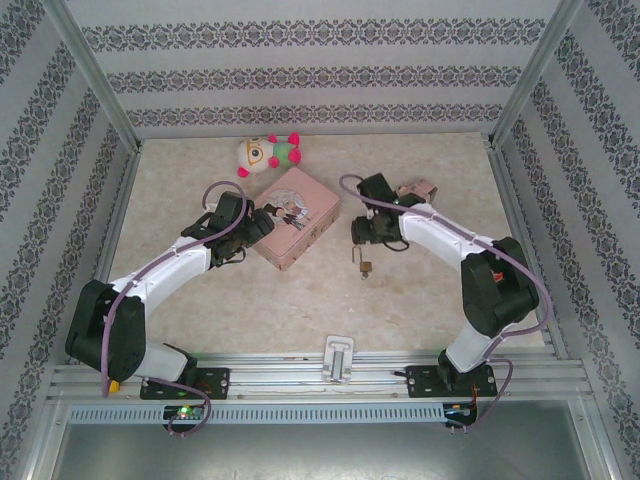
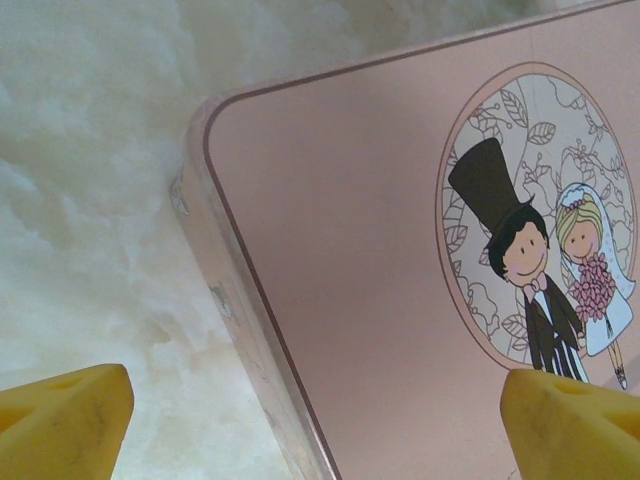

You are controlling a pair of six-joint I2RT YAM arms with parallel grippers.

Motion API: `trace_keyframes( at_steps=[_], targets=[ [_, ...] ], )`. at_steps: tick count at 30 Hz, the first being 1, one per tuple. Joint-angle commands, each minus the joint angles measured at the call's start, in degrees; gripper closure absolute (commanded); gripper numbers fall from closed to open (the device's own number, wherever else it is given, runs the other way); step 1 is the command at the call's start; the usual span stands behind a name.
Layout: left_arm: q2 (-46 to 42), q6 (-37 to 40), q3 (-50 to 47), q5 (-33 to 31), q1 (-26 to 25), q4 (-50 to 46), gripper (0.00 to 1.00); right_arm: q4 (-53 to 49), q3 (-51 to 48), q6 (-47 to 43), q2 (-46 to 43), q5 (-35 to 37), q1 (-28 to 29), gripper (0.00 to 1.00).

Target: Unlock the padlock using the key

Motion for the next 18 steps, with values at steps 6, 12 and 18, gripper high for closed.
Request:
trace_keyframes(
  at_steps=[6,12,18],
  targets=[
    [0.5,-0.7,-0.7,3.7,0.9,3.3,0.11,1.3,24.6,-7.9,15.2,-13.8,-3.4,0.37],
    [-0.3,-0.3,-1.1,3.5,0.8,2.8,0.14,-1.4,37.3,-9.3,24.9,-19.1,-4.1,0.38],
    [0.4,0.1,-1.1,3.6,0.9,2.9,0.16,-3.0,40.8,-9.7,29.3,-20.3,-4.2,0.42]
  ],
)
